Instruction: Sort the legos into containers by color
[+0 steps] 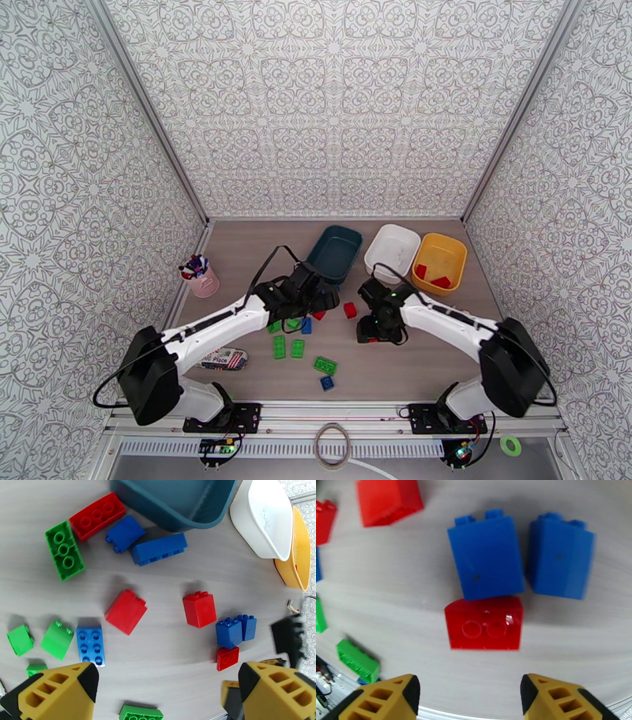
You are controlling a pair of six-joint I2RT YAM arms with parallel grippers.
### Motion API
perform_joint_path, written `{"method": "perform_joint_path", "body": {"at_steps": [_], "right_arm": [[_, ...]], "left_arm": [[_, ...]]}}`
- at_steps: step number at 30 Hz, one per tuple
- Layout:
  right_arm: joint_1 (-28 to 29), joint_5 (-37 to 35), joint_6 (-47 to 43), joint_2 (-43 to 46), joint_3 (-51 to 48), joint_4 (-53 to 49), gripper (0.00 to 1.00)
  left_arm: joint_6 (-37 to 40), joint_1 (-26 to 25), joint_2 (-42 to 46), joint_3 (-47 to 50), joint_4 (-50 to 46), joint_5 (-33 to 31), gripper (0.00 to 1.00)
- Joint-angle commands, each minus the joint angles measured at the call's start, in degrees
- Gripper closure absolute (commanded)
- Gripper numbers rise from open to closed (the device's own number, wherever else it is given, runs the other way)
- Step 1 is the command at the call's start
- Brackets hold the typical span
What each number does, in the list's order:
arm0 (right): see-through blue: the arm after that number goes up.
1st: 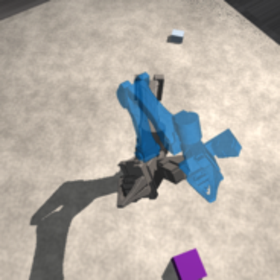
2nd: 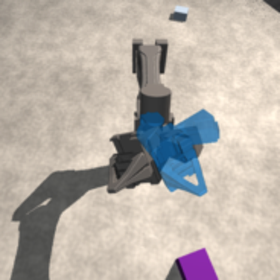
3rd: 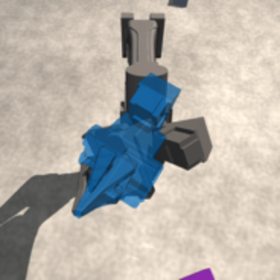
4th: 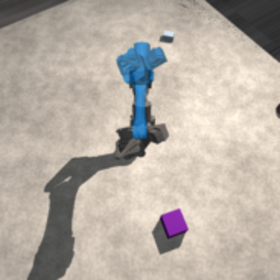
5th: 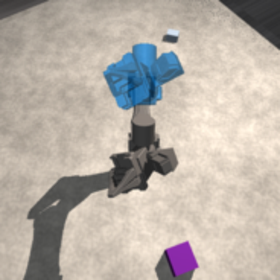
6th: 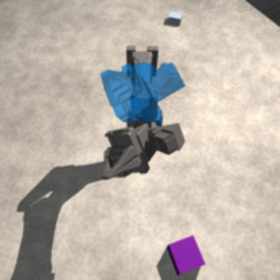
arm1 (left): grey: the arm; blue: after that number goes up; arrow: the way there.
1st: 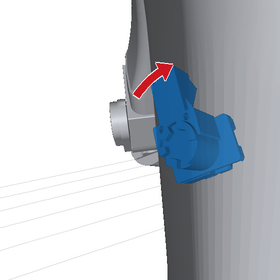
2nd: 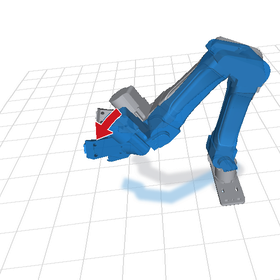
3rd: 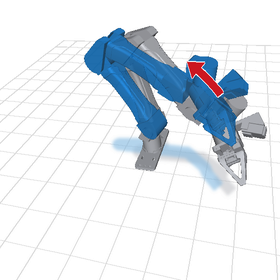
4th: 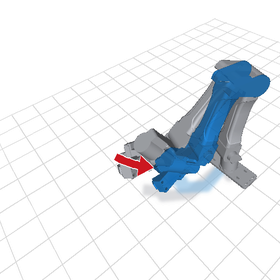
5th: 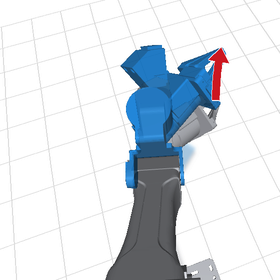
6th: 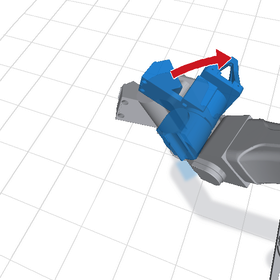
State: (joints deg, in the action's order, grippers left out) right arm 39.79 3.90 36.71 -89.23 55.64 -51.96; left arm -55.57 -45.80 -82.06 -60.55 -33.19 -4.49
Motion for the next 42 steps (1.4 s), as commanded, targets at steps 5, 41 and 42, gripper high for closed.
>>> {"method": "perform_joint_path", "body": {"at_steps": [5,41,42], "right_arm": [[0.38,-2.88,0.22,-5.0,2.14,0.96,0.29],[-1.9,-2.95,-2.1,-8.12,6.42,-0.18,0.57],[-1.95,-2.86,-2.08,-7.44,6.42,-0.44,0.57]], "left_arm": [[-4.12,-1.89,2.61,3.59,0.05,-2.74,0.01],[0.75,-1.51,-7.15,-3.86,0.71,4.45,0.01],[1.05,-1.72,-7.59,-4.4,0.71,4.7,0.01]]}}
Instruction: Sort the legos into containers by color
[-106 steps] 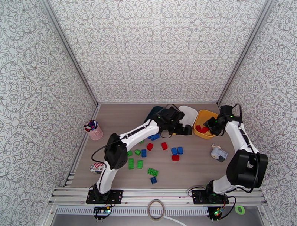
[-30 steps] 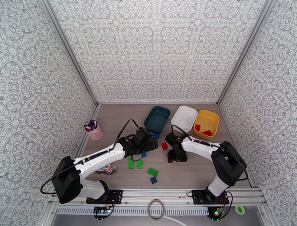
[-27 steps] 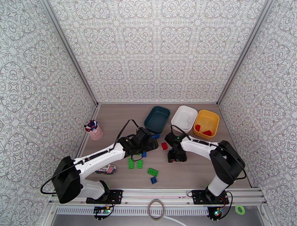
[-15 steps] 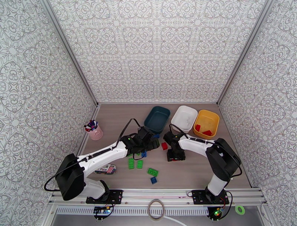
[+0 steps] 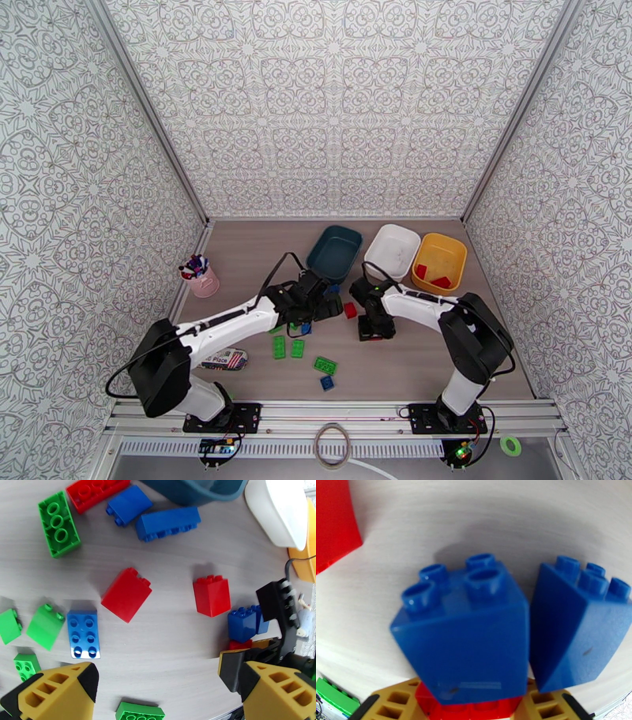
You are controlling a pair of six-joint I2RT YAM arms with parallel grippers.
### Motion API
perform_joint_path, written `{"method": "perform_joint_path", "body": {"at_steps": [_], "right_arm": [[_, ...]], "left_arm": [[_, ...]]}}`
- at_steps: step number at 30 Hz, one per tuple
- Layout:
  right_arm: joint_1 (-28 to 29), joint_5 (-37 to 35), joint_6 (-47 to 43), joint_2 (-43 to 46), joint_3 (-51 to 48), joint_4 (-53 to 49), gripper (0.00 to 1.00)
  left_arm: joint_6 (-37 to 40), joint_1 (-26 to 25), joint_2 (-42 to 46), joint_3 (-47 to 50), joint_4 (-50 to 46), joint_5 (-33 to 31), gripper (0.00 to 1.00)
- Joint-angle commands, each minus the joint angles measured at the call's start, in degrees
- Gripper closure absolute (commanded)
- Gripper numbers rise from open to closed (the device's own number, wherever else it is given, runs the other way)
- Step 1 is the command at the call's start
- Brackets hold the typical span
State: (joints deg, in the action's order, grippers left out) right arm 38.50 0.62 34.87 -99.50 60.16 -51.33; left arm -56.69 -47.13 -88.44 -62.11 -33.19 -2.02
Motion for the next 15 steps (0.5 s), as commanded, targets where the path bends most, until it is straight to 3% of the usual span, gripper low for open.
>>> {"method": "perform_joint_path", "body": {"at_steps": [1,7,15], "right_arm": [[-0.69,0.54,-0.15,3.62,1.99,-1.31,0.57],[-2.3,1.24,0.02,8.74,2.55,-3.14,0.58],[-11.16,4.5,-2.05,13.6,4.51,-4.92,0.59]], "left_arm": [[2.51,-0.41,-1.73,-3.29,0.64,2.46,0.01],[4.14,-0.18,-4.07,-6.05,1.96,5.15,0.01],[6.99,0.4,-9.99,-13.62,4.12,11.34,0.01]]}}
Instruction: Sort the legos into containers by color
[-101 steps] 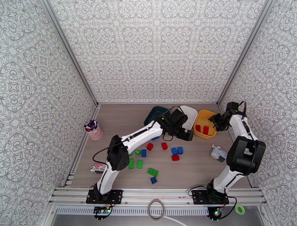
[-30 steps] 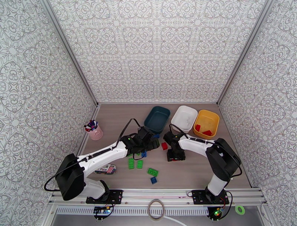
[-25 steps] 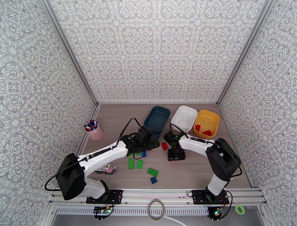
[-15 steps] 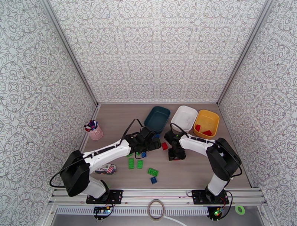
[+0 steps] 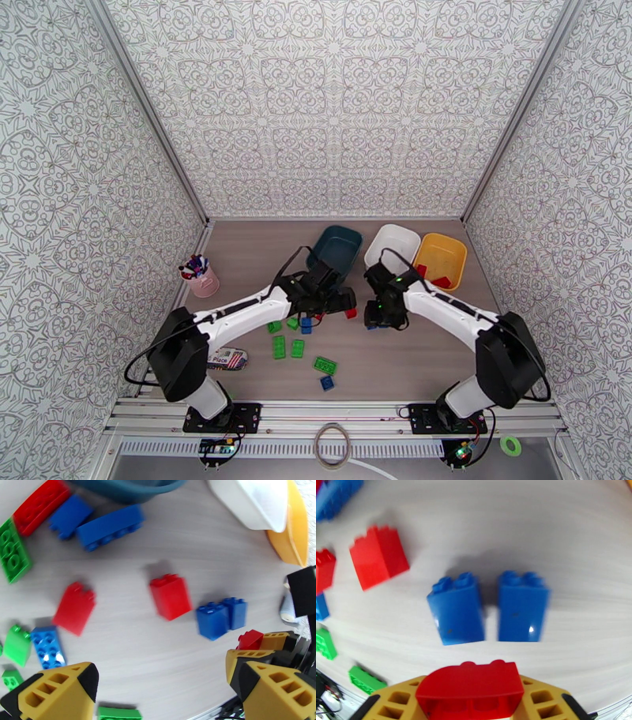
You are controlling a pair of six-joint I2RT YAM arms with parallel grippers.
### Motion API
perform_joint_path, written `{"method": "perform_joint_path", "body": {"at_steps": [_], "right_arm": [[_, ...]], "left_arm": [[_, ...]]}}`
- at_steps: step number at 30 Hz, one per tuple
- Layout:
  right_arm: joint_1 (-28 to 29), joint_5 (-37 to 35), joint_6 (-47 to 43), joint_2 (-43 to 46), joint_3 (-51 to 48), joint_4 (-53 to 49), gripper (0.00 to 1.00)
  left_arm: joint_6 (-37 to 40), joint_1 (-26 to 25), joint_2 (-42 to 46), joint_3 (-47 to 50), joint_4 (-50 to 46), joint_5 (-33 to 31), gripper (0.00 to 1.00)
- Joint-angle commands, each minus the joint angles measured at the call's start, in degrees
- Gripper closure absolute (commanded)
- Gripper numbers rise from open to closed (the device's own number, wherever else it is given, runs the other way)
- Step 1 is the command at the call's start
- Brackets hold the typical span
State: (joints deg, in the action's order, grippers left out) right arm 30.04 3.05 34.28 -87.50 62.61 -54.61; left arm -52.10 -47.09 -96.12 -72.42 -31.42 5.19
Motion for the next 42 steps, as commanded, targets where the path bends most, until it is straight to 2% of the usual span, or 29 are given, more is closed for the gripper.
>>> {"method": "perform_joint_path", "body": {"at_steps": [1,6,9,14,21,27,33,35,42], "right_arm": [[-4.44,2.86,-1.87,1.84,2.42,-1.73,0.59],[-13.22,6.6,-3.67,2.07,4.4,-1.82,0.6],[-19.26,8.18,-4.39,1.25,6.58,-1.99,0.61],[-29.98,9.06,-4.53,-1.56,11.15,-2.26,0.61],[-40.41,11.32,-3.42,-7.52,19.59,-2.44,0.61],[-44.37,11.46,-4.15,-13.69,27.19,-4.89,0.55],[-44.73,10.75,-6.88,-17.55,32.41,-7.69,0.39],[-44.73,11.0,-7.31,-17.72,32.99,-7.97,0.36],[-44.26,12.57,-8.5,-14.94,31.35,-7.38,0.36]], "left_arm": [[2.81,0.25,-3.63,-4.8,2.63,5.37,0.01],[5.69,-0.63,-11.84,-14.38,1.89,12.52,0.01],[7.67,-1.5,-18.34,-23.31,-1.01,15.66,0.01],[8.95,-2.53,-27.97,-39.49,-5.09,19.01,0.01],[5.84,-2.5,-34.11,-50.72,-2.95,21.27,0.01],[6.6,-2.17,-31.7,-48.1,-2.93,18.57,0.01],[5.1,-0.05,-22.52,-35.02,1.49,14.62,0.02],[4.97,0.74,-19.69,-31.36,2.15,12.95,0.02],[5.31,2.77,-10.59,-21.17,1.57,4.94,0.01]]}}
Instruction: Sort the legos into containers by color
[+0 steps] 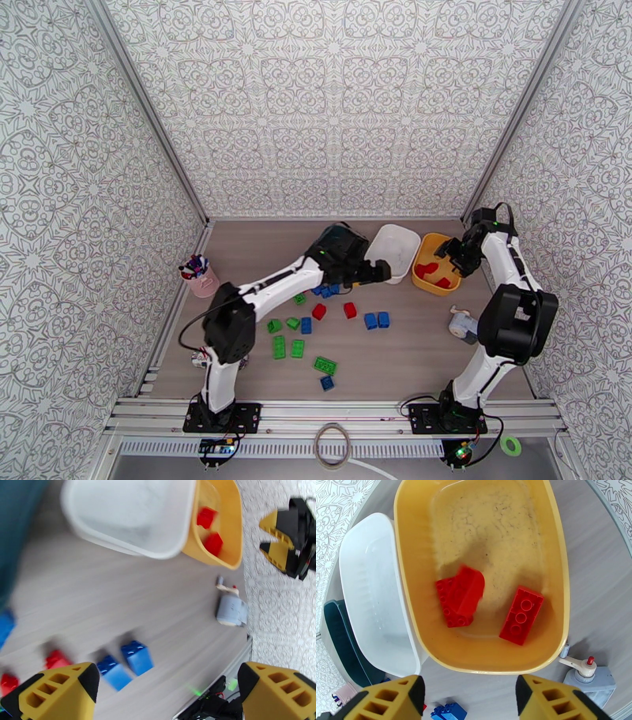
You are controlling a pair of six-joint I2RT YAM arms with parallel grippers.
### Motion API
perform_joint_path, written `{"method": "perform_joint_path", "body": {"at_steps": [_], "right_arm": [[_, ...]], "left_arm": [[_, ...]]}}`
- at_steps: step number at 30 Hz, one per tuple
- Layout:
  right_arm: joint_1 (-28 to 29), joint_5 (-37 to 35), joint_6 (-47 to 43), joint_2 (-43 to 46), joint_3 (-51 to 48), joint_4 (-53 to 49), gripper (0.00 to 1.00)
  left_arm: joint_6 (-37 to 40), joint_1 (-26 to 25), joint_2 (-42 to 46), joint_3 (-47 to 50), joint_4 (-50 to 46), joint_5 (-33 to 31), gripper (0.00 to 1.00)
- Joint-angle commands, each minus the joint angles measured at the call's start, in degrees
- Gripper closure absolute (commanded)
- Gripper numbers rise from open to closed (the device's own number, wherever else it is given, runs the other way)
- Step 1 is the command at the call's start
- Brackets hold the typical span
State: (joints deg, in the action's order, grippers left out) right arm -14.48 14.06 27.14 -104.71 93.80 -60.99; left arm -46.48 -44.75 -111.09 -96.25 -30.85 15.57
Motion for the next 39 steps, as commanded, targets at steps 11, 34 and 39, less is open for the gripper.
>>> {"method": "perform_joint_path", "body": {"at_steps": [11,34,39], "right_arm": [[10.64,-0.27,-3.25,9.07,-5.6,-0.62,0.38],[44.89,-3.61,-1.62,1.34,-10.84,3.1,0.33],[48.63,-3.68,-2.43,-4.37,-7.68,1.98,0.37]], "left_arm": [[-0.36,2.46,11.4,7.86,-7.43,-17.22,0.01],[-10.17,7.4,30.8,35.92,-5.19,-18.67,0.01],[-12.97,7.07,34.7,41.28,-5.06,-19.0,0.01]]}}
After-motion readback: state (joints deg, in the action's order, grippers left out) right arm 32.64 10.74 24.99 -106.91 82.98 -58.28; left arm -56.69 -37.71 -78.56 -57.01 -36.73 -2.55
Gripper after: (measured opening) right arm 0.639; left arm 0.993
